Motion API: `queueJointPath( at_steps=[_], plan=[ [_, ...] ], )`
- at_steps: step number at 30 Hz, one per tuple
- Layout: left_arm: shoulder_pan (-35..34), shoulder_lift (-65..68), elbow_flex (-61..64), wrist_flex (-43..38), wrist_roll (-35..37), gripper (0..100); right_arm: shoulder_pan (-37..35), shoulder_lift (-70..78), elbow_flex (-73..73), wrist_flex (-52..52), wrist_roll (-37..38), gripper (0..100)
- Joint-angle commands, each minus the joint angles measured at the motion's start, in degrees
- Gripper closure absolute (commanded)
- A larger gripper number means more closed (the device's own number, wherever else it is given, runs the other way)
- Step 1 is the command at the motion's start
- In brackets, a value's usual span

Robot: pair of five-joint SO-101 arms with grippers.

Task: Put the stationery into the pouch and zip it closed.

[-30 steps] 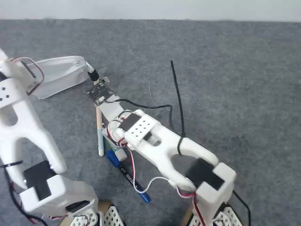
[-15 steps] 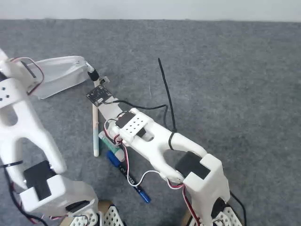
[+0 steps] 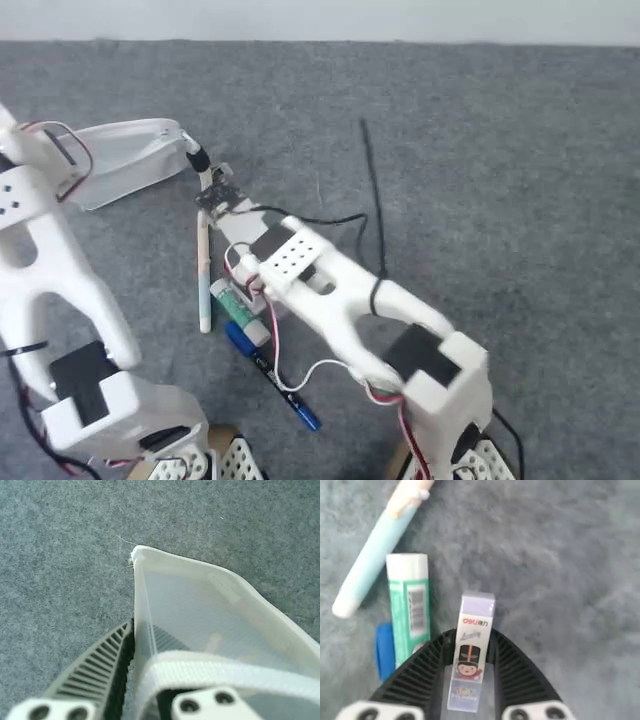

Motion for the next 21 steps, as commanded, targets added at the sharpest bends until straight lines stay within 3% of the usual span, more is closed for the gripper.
queueJointPath(
  at_steps=[1, 12, 21],
  plan=[
    [0.44, -0.70, -2.33, -1.85, 1.05, 99, 1.27, -9.89, -2.46, 6.20, -0.70, 99.3],
    [2.02, -0.70, -2.33, -1.49, 1.05, 99, 1.10, -26.51, 1.41, 13.85, -0.62, 99.3],
    [6.51, -0.79, -2.33, -0.53, -0.62, 99, 1.19, -49.01, 19.69, -1.19, -0.35, 99.3]
  ],
)
